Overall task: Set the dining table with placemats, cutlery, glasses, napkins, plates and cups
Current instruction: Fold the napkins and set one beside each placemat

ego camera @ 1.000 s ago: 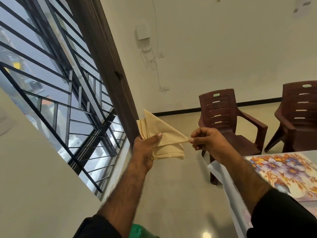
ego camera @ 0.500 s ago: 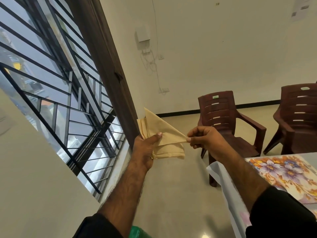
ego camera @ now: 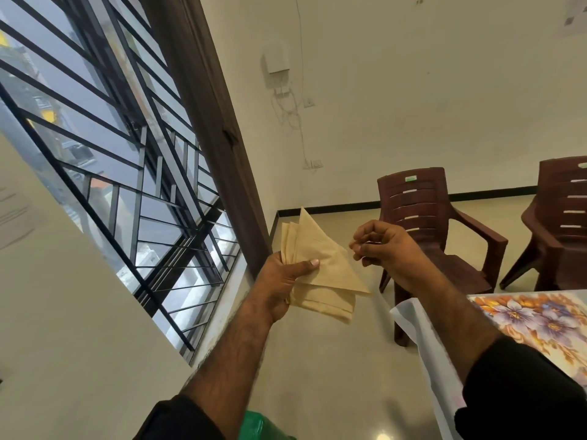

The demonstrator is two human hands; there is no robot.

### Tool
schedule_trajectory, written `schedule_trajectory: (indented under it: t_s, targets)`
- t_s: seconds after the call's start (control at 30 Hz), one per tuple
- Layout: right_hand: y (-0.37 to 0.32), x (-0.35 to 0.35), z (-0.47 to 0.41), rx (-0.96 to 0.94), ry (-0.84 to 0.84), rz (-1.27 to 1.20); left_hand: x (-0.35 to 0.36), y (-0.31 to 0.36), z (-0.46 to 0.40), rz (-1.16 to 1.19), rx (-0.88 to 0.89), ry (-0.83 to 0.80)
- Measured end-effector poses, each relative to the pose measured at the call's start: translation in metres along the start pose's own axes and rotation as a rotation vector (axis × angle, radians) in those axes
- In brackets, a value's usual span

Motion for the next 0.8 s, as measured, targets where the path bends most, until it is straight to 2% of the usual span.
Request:
schedule_trajectory:
  t_s: [0.23,0.37,0.53,0.63,0.8]
  targets:
    - [0.001,0.038,0.005,0.022,-0.179,0.088,0.004,0.000,0.004,-0.105,-0.007,-0.053]
    - [0.001,0.034,0.003,0.018,-0.143,0.108,0.006,-0.001,0.004,-0.109,-0.015,-0.073]
    - [0.005,0.006,0.005,0.046,-0.042,0.048,-0.011,0.003,0.007,-0.001,-0.008,-0.022]
    - [0.008,0.010,0.009,0.051,-0.055,0.074,-0.014,0.001,0.006,0.008,-0.010,-0.001]
    - [0.008,0.017,0.009,0.019,-0.004,0.073,0.004,-0.001,0.008,0.011,0.002,-0.050]
Point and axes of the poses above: each hand's wrist, its own z-axis away from the middle knuckle, its own x-axis out of the palm, y = z × x, the point moved 10 cm from there along -z, towards the middle knuckle, and after that the axes turned 2 degrees about x, right-handed, at the moved point
